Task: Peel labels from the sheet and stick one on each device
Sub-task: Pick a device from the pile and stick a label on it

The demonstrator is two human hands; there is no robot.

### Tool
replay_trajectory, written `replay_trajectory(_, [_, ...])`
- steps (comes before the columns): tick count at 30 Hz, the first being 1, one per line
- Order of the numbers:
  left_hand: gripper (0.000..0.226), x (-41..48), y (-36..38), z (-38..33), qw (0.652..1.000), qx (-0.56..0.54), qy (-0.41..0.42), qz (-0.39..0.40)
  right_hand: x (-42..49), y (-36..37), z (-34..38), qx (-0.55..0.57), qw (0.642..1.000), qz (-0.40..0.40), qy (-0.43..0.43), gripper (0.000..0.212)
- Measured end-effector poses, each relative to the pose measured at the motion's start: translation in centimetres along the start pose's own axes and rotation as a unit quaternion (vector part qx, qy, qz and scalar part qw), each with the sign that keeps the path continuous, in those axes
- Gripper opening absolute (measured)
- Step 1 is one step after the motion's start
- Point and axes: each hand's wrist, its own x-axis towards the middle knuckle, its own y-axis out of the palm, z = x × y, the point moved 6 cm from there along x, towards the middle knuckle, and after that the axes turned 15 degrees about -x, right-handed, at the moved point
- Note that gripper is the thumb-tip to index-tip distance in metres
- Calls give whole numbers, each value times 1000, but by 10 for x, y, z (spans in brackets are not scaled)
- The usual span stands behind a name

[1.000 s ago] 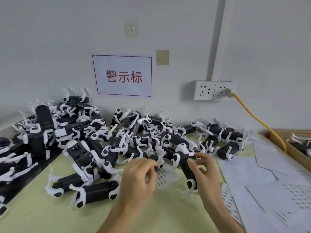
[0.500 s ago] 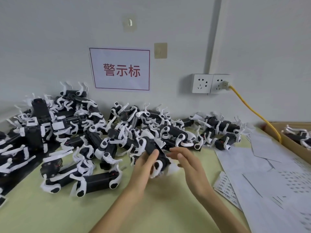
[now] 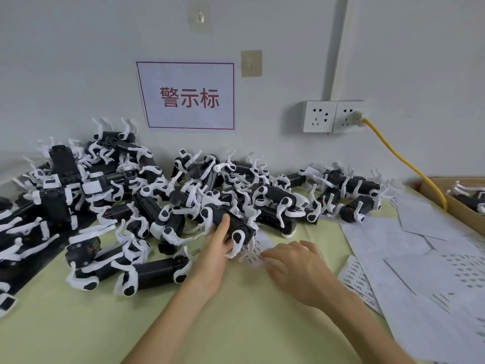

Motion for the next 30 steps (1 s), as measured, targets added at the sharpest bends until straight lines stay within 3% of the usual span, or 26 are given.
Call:
replay_trajectory(12, [55, 12, -11, -4, 997, 14, 24, -71, -3, 3, 22, -39, 997, -24, -65, 37])
replay_trajectory(19, [55, 12, -16, -10, 994, 50, 52, -87, -8, -7, 17, 144, 984, -35, -95, 31])
replay_trajectory(22, [55, 11, -18, -7, 993, 75, 58, -76, -4, -13, 10, 156, 983, -85, -54, 18])
replay_trajectory(24, [55, 11, -19, -5, 993, 80, 58, -70, -1, -13, -1, 136, 986, -99, 3, 32])
replay_trajectory(26, [53, 12, -20, -4, 992, 78, 59, -74, 0, -2, -8, 79, 995, -57, 33, 55])
replay_trajectory(28, [54, 13, -20, -3, 991, 99, 61, -69, 1, 13, -8, 43, 999, 9, 27, 74])
replay_trajectory(30, [55, 13, -20, 0, 990, 115, 56, -59, 1, 25, -2, 57, 997, 56, 6, 80])
